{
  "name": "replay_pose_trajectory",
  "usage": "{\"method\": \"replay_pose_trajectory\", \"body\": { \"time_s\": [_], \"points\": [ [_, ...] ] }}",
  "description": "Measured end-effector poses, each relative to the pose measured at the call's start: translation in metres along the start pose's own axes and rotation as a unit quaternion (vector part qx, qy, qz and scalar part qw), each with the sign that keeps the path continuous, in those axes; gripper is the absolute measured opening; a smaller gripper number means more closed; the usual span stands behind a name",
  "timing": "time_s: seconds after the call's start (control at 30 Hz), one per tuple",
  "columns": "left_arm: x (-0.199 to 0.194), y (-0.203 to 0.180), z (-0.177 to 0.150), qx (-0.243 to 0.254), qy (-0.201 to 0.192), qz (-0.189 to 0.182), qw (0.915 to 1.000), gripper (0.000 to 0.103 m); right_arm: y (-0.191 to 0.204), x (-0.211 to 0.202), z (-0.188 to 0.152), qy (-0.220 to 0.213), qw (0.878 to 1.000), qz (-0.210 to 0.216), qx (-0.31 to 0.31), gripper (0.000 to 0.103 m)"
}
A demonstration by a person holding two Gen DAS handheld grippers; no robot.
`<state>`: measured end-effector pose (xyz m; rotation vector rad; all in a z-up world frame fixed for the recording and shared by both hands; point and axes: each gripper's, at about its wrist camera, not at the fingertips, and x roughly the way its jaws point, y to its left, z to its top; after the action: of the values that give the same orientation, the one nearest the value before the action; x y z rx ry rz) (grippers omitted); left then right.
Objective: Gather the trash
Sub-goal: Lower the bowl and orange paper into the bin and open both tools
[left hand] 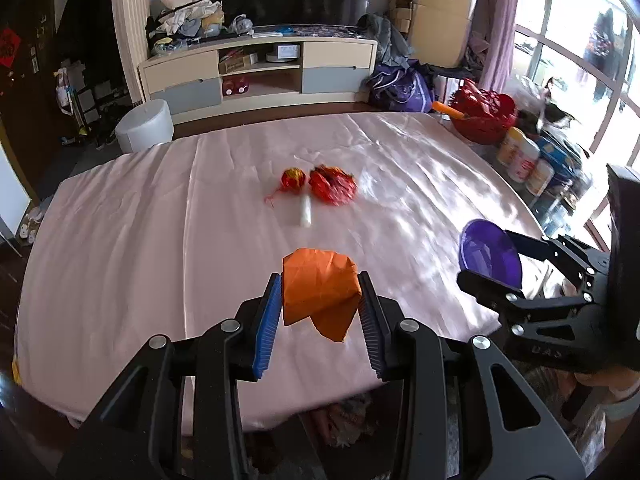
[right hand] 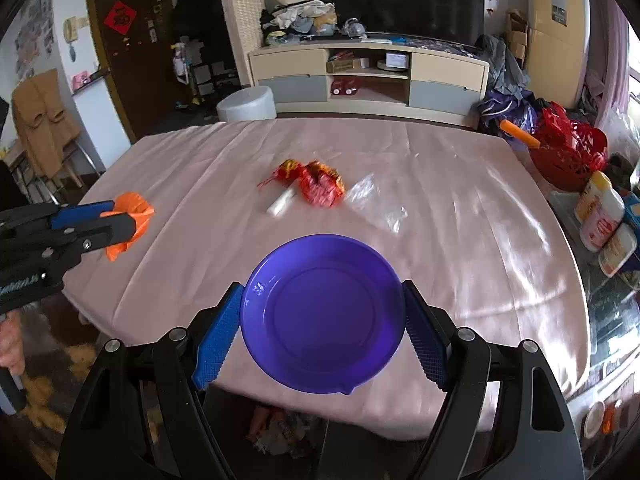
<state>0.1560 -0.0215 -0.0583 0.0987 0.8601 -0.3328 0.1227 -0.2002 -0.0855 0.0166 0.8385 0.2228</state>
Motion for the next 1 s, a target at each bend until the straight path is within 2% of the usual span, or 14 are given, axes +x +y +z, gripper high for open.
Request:
{"method": "replay_pose_trajectory", "body": {
  "time_s": [0.17, 0.33, 0.73, 1.0],
  "points": [
    [-0.015, -0.015, -0.04, 0.008, 0.006, 0.003, 0.9999, 0.036, 0.014, -0.014, -0.033, 0.012, 1.0, 0.01, -0.008, 0.078],
    [-0.012, -0.018, -0.084, -0.018, 0.029, -0.01, 0.9994, 0.036, 0.02, -0.018, -0.066, 0.031, 0.999, 0.022, -0.003, 0.078],
    [0.032, -0.027, -0.178, -0.047, 0.11, -0.022, 0.9925, 0.036, 0.024, 0.007, -0.124, 0.085, 0.996, 0.033, 0.021, 0.078],
    [0.066, -0.031, -0.214, -0.072, 0.161, -0.034, 0.9837, 0.036, 0.021, 0.045, -0.16, 0.138, 0.988, 0.04, 0.048, 0.078]
  ]
}}
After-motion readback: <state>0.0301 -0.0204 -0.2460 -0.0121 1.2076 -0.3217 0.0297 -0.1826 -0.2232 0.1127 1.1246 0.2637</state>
